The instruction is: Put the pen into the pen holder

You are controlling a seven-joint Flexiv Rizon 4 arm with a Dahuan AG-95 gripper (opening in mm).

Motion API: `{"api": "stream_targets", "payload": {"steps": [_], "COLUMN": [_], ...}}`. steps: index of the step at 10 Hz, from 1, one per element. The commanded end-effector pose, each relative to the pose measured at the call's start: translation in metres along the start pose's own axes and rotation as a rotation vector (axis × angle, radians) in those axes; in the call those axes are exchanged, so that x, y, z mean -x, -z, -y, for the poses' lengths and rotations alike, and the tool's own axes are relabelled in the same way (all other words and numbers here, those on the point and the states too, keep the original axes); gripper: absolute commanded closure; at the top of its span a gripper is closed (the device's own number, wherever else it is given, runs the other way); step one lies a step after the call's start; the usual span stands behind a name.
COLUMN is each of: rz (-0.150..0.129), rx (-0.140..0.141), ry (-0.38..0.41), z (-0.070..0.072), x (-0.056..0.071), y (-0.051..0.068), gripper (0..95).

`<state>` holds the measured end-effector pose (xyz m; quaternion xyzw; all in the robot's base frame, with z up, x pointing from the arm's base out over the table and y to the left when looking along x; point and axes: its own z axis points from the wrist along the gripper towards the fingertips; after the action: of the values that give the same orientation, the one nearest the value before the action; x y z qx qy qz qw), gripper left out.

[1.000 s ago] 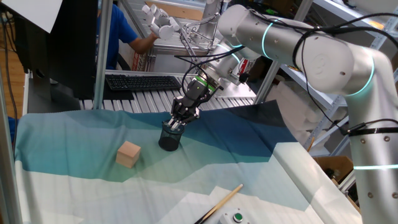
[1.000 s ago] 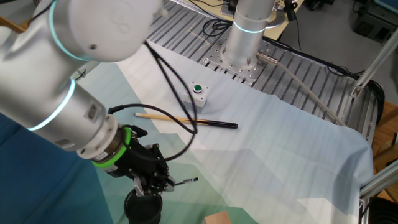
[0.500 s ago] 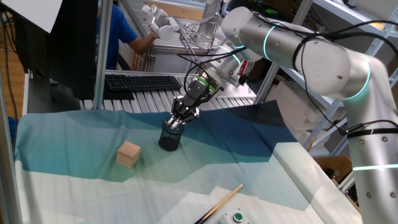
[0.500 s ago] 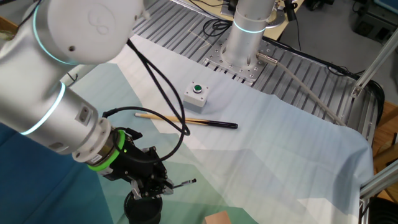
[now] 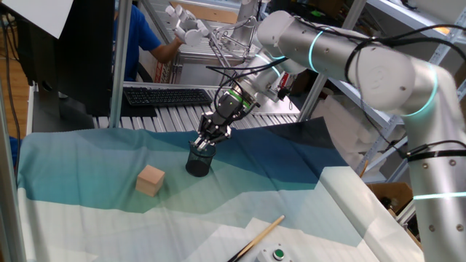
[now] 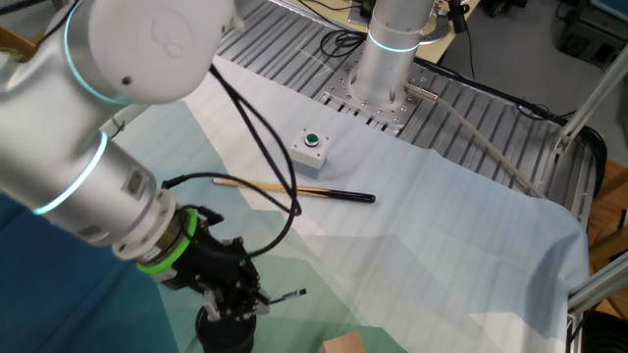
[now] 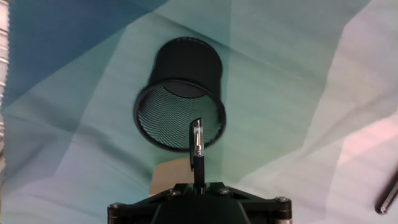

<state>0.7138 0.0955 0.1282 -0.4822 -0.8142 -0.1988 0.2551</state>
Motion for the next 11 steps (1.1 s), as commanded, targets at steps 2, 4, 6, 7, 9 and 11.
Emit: {"api": "stream_targets", "payload": {"steps": [2,4,6,7,9,11], "rz": [0.009,0.021,0.034,0.033,0.033,0.032], "rx": [-0.002,0.0,0.007,0.007,0.007,0.007], "ry": [-0.004,-0.009,-0.022,-0.033,-0.052,-0.059], "z": [-0.0034,-0.004,-0.004,-0.0041,-0.0044,-0.0044], "x": [0.0029,0.0044,0.0045,0.0048,0.0055,0.0058], "y": [0.0011,-0.001,-0.0013,-0.0018,-0.0029,-0.0035], "gripper": [95.0,95.0,95.0,76.0,57.0,57.0]}}
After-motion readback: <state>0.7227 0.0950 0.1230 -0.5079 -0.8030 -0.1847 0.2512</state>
